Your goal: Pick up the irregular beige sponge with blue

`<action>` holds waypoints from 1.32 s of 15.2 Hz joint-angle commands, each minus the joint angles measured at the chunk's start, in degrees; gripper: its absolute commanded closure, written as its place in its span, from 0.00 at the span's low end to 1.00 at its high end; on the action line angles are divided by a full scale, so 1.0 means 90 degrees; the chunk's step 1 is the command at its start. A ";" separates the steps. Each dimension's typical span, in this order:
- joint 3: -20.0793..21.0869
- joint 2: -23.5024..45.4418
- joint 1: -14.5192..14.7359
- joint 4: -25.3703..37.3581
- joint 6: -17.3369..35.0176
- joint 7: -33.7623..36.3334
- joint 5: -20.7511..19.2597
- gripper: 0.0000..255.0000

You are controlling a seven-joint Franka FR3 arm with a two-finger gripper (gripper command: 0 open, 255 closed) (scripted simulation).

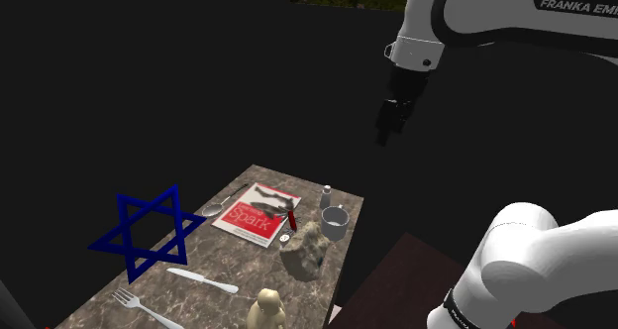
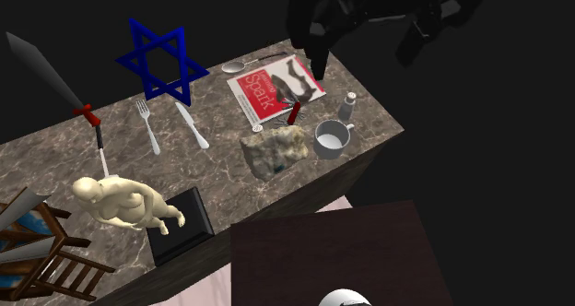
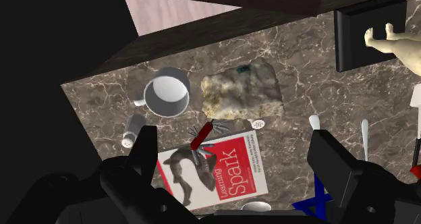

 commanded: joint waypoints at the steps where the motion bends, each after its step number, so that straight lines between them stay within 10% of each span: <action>1: 0.0000 0.0000 0.0000 0.0000 0.0000 0.0000 0.0000 0.00; 20: 0.2150 0.3559 -0.1063 -0.0439 0.2698 0.5585 0.0673 0.00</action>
